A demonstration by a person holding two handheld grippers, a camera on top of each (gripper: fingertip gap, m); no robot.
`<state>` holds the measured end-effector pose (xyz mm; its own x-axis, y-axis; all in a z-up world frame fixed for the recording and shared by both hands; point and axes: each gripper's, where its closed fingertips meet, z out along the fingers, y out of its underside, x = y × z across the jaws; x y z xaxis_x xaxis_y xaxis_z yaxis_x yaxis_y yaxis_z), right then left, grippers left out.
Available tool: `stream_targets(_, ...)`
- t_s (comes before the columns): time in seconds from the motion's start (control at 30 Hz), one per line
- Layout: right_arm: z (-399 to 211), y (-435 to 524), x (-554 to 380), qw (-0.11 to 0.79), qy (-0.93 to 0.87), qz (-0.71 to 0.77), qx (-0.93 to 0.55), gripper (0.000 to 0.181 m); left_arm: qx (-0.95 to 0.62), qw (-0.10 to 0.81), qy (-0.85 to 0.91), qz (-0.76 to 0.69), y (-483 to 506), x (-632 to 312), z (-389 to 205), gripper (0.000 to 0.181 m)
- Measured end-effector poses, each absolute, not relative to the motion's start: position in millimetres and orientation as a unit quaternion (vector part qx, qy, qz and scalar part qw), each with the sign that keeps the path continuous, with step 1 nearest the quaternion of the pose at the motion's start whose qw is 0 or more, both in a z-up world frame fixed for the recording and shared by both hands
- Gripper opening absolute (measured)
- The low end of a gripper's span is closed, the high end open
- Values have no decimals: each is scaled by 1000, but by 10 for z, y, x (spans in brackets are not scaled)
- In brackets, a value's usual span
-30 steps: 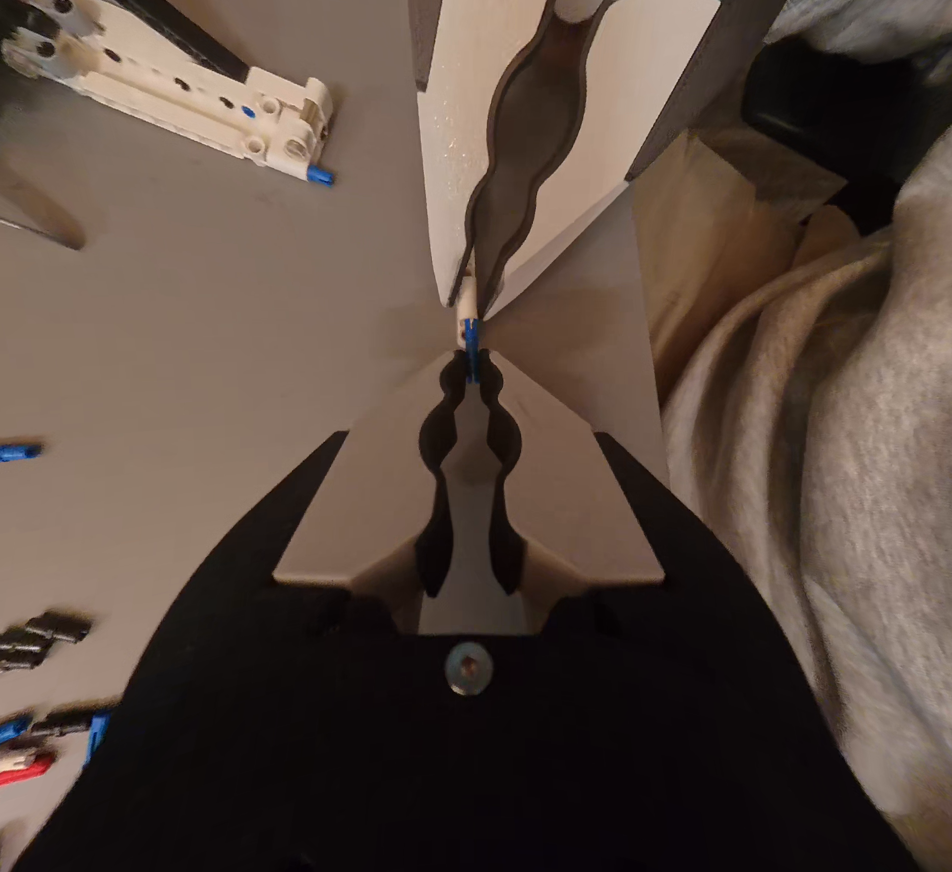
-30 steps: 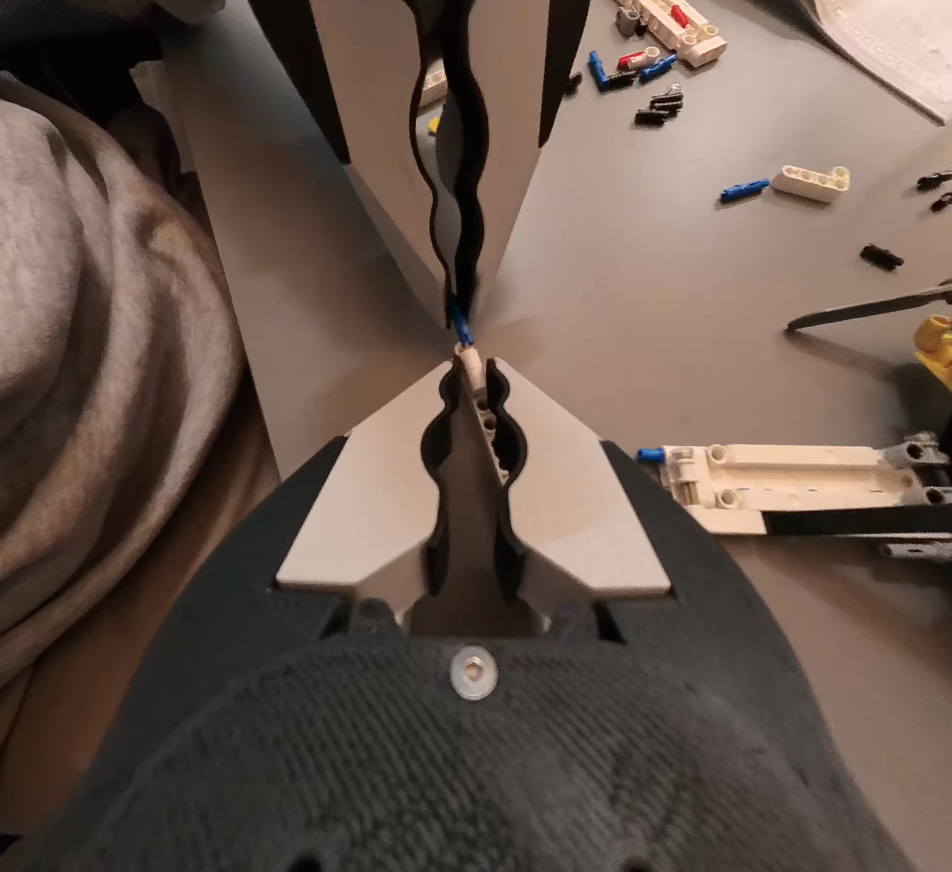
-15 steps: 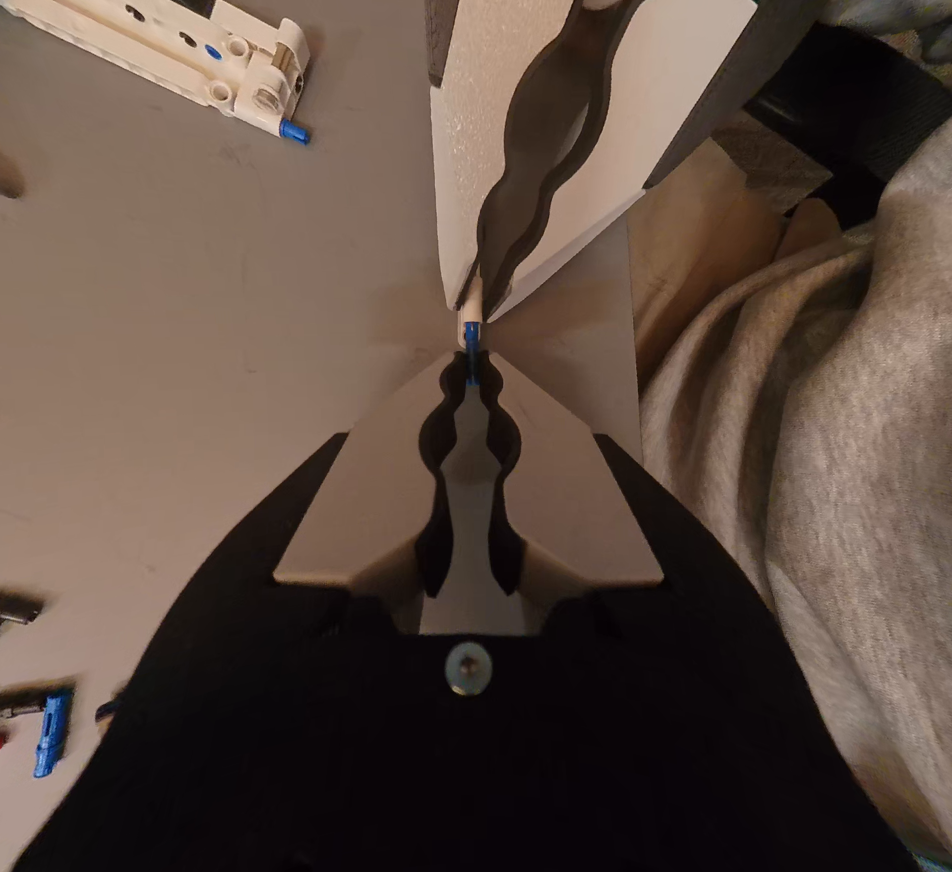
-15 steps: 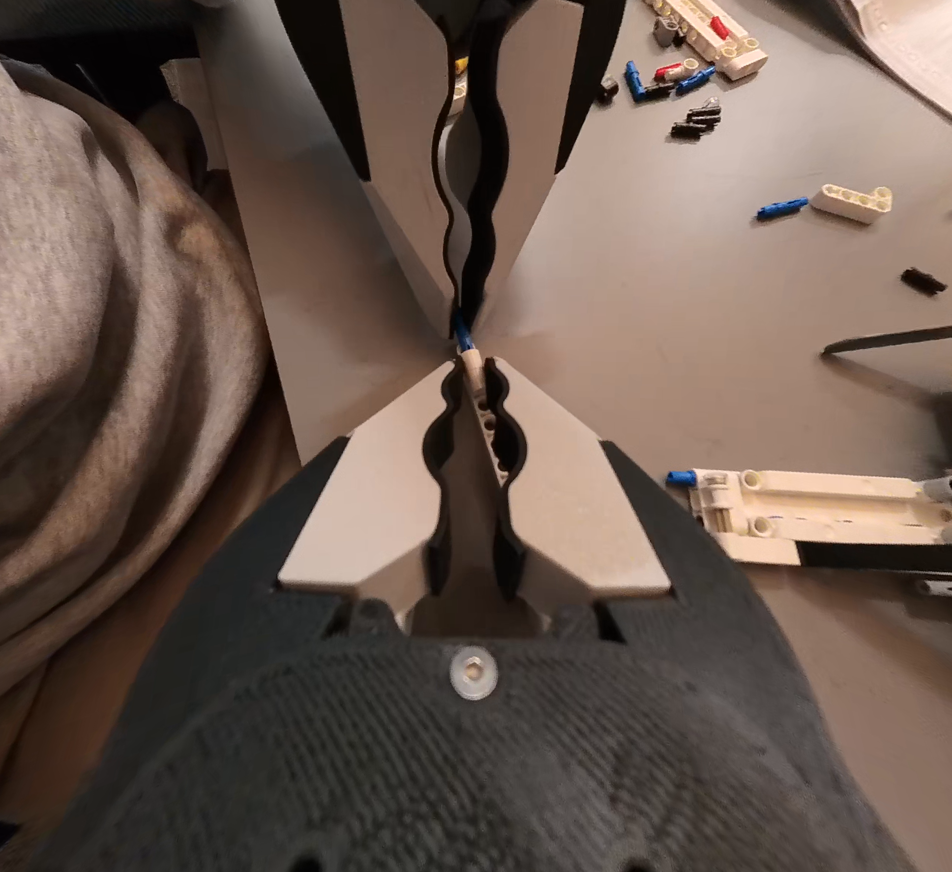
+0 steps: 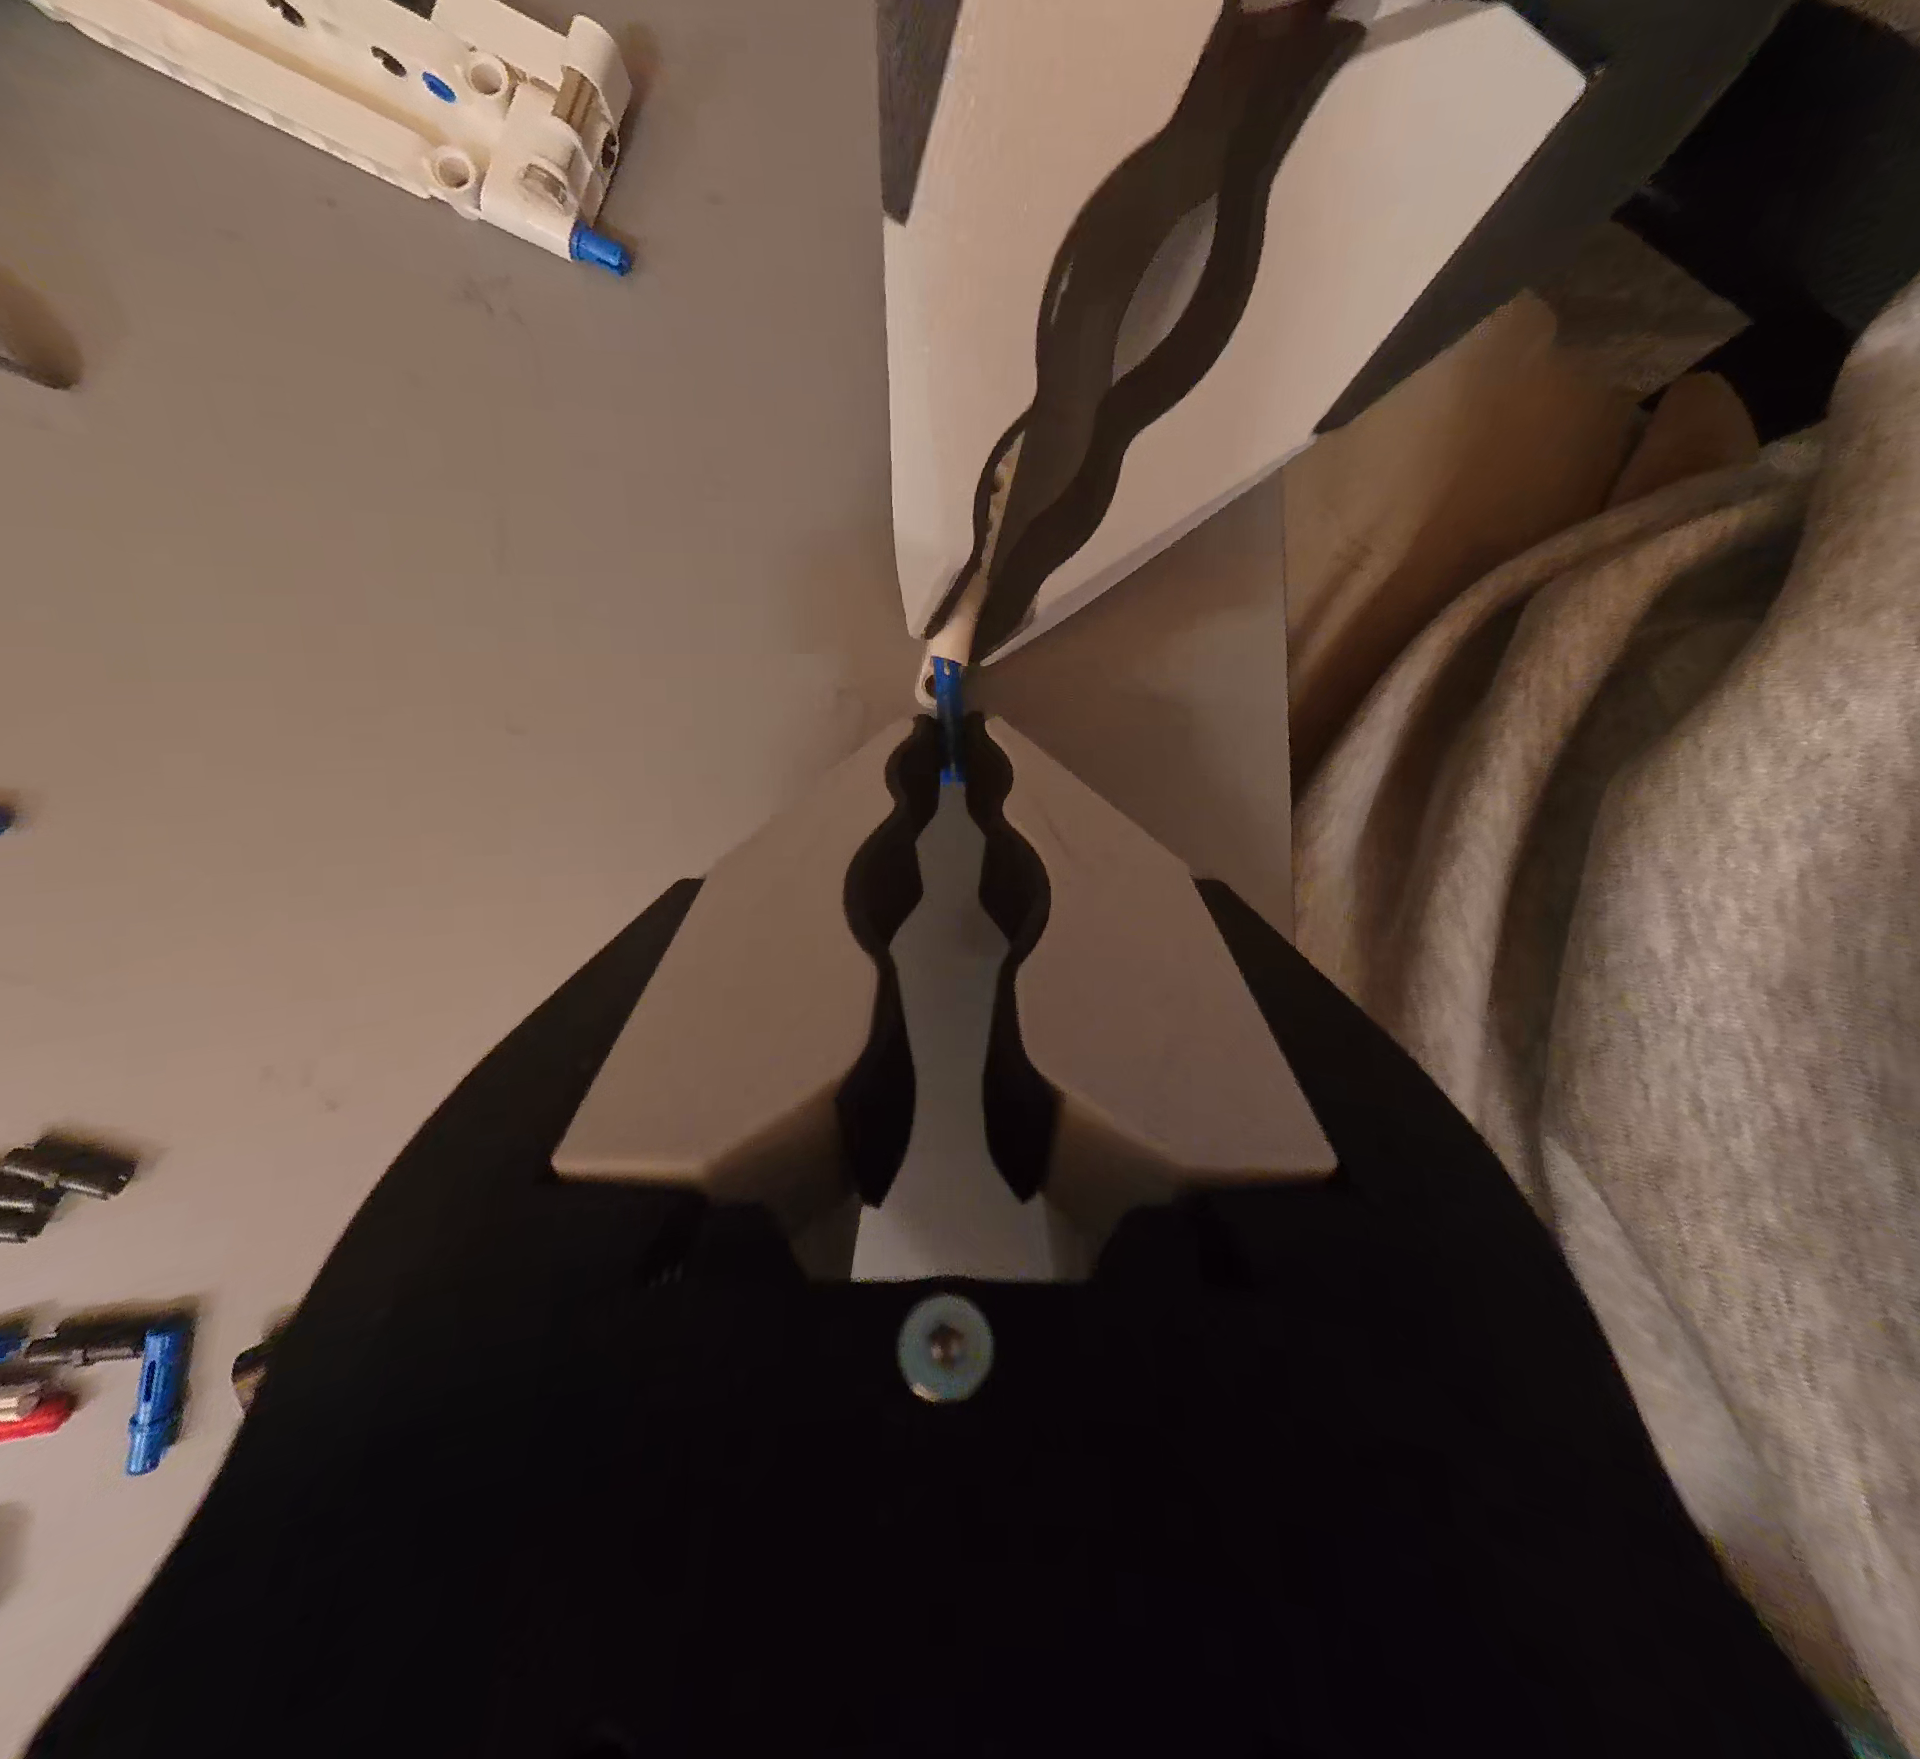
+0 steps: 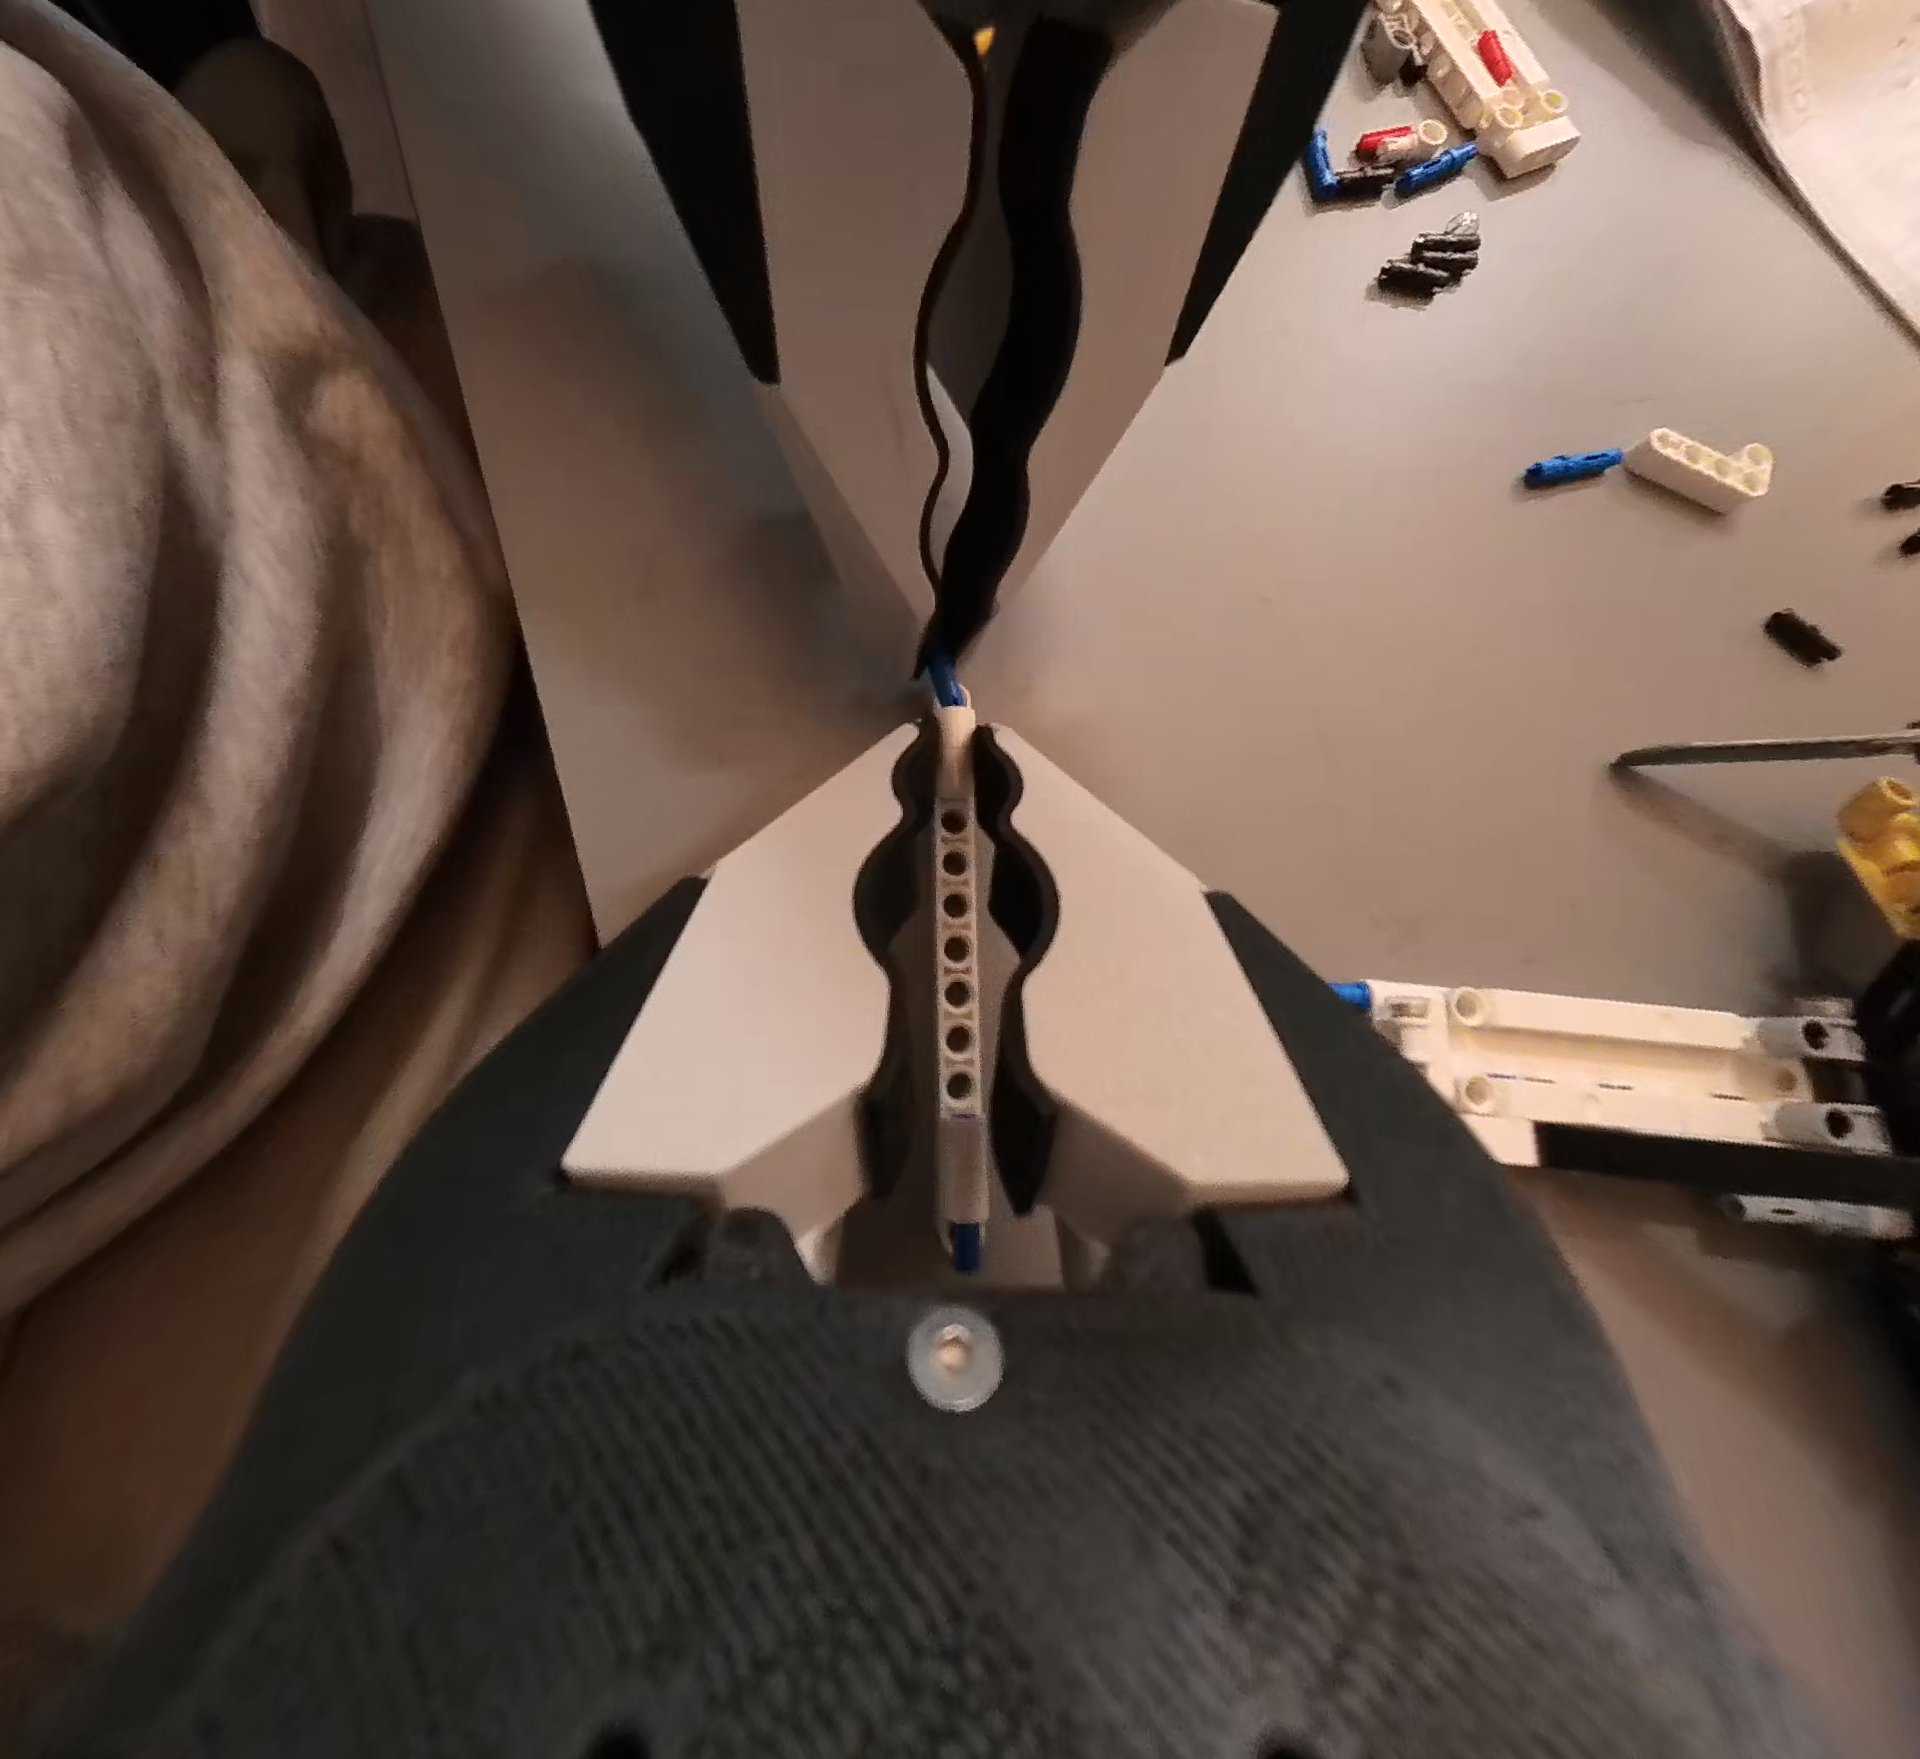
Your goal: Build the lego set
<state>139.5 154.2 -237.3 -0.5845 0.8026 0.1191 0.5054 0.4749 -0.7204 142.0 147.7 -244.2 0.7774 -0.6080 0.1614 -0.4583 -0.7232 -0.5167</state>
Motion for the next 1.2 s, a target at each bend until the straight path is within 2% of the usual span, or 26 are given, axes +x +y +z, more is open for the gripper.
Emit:
stream_targets(0.3, -2365, 1531, 1406, 186, -832, 376, -364, 6, -891, 216, 365, -163, 1481, 1404, -2455, 1)
stream_targets(1.2, -2376, 1493, 1419, 154, -865, 335, -341, 6, -868, 171, 425, -191, 1423, 1423, -2463, 1)
